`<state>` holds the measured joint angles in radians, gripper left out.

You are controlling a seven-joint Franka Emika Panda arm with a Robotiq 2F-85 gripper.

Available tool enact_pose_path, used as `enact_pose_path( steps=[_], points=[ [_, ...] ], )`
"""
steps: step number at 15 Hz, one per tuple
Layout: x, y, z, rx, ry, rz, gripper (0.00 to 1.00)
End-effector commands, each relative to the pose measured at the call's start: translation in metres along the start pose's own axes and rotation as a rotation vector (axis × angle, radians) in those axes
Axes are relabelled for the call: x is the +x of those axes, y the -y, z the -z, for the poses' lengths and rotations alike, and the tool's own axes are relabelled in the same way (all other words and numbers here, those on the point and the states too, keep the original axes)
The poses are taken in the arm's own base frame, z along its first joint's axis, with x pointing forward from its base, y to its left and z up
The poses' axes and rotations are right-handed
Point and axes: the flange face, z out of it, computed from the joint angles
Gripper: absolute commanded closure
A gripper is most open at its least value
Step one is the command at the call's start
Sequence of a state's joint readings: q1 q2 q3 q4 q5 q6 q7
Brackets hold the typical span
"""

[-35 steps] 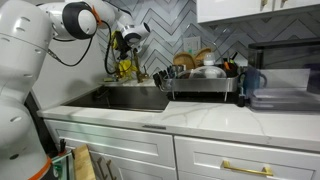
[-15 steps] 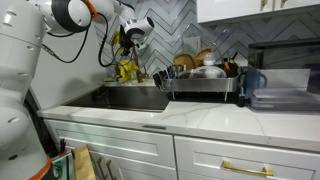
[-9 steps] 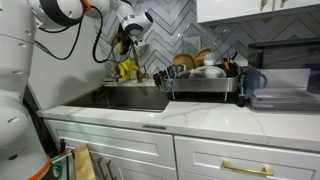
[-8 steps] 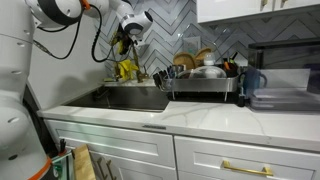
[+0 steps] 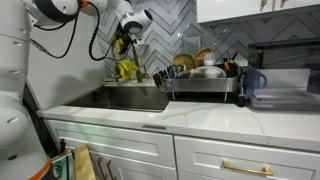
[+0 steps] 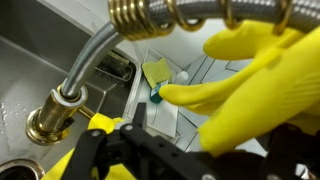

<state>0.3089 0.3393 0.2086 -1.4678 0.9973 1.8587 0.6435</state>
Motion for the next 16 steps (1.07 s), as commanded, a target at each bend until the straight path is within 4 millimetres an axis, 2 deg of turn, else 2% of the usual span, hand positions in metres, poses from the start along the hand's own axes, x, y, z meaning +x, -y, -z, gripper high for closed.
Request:
enact_pose_path(
  steps=[1,2,7,10,16],
  points=[
    [0.000,0.001,0.000,-0.001,0.000,0.000,0.00],
    [0.000,0.001,0.000,-0.001,0.000,0.000,0.00],
    [0.007,-0.015,0.022,0.008,-0.125,-0.217,0.00],
    [0.012,-0.025,0.031,-0.011,-0.146,-0.307,0.00],
    [0.009,-0.030,0.047,0.032,-0.149,-0.446,0.00]
  ],
)
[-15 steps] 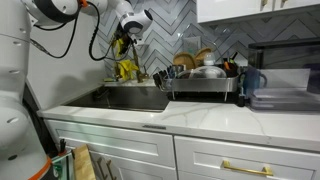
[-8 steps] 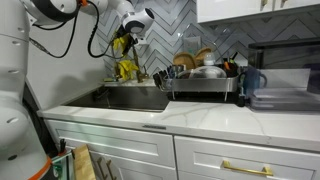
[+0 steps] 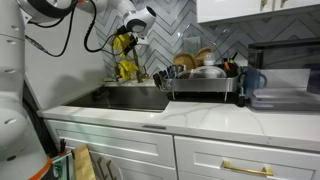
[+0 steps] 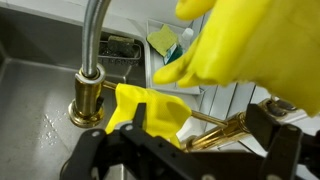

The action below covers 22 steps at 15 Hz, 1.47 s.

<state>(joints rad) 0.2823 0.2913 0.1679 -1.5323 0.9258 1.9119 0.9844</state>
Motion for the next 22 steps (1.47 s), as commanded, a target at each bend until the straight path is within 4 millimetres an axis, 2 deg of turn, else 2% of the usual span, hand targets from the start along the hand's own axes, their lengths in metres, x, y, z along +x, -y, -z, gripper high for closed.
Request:
enact_pose_path(
  steps=[1,3,4,6,9,15,21,22],
  points=[
    [-0.005,-0.013,0.015,0.025,-0.020,-0.108,0.00],
    [-0.006,-0.013,0.026,0.049,-0.039,-0.106,0.00],
    [-0.002,-0.002,0.017,0.025,-0.018,-0.079,0.00],
    [-0.003,-0.003,0.025,0.037,-0.026,-0.081,0.00],
    [-0.003,-0.005,0.026,0.040,-0.030,-0.085,0.00],
    [-0.006,0.003,0.041,0.069,-0.041,0.163,0.00],
    [-0.014,0.011,0.044,0.131,0.043,0.392,0.00],
    [-0.014,0.009,0.045,0.113,0.002,0.324,0.00]
  ],
)
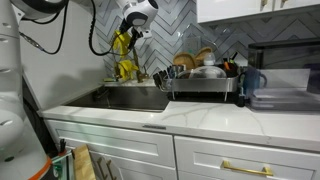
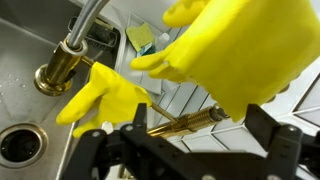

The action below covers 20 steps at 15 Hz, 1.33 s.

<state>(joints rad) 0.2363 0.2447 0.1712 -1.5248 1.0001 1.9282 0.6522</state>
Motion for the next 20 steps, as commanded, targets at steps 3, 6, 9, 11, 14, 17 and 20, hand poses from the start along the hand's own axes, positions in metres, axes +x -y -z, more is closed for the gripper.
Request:
enact_pose_path(
  steps=[3,6,9,11,14,17,20],
  points=[
    [-0.001,0.003,0.000,0.016,0.014,0.046,0.00],
    [0.001,0.005,-0.005,0.040,0.043,0.061,0.00],
    [0.002,0.007,-0.012,0.084,0.086,0.075,0.00],
    [0.001,0.009,-0.020,0.111,0.124,0.080,0.00],
    [0.005,0.011,-0.029,0.153,0.157,0.085,0.11],
    [0.009,0.013,-0.032,0.189,0.175,0.079,0.42],
    [0.011,0.014,-0.031,0.227,0.192,0.070,0.67]
  ],
)
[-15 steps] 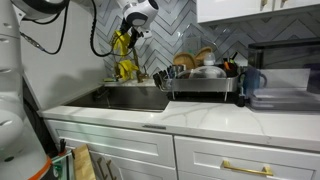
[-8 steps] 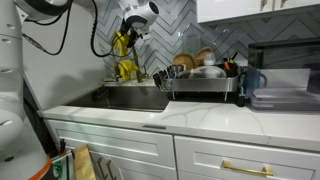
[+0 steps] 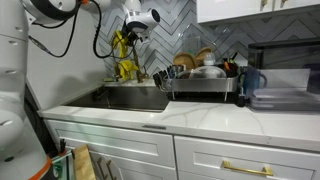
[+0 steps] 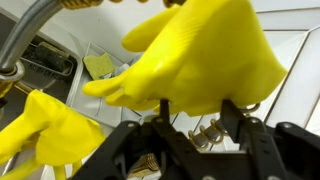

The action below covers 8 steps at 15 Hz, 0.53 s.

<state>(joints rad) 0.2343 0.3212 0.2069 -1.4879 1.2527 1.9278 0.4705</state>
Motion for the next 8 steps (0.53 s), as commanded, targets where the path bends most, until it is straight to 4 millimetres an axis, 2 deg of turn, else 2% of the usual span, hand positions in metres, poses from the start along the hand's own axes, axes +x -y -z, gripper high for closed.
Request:
enact_pose_path(
  steps=[1,4,5,8],
  points=[
    [0.003,0.003,-0.001,0.053,0.024,0.001,0.73],
    [0.002,0.005,0.005,0.074,0.025,-0.007,0.96],
    [0.000,0.005,0.009,0.074,0.017,-0.011,1.00],
    [-0.005,0.006,0.026,0.052,-0.025,-0.012,1.00]
  ],
)
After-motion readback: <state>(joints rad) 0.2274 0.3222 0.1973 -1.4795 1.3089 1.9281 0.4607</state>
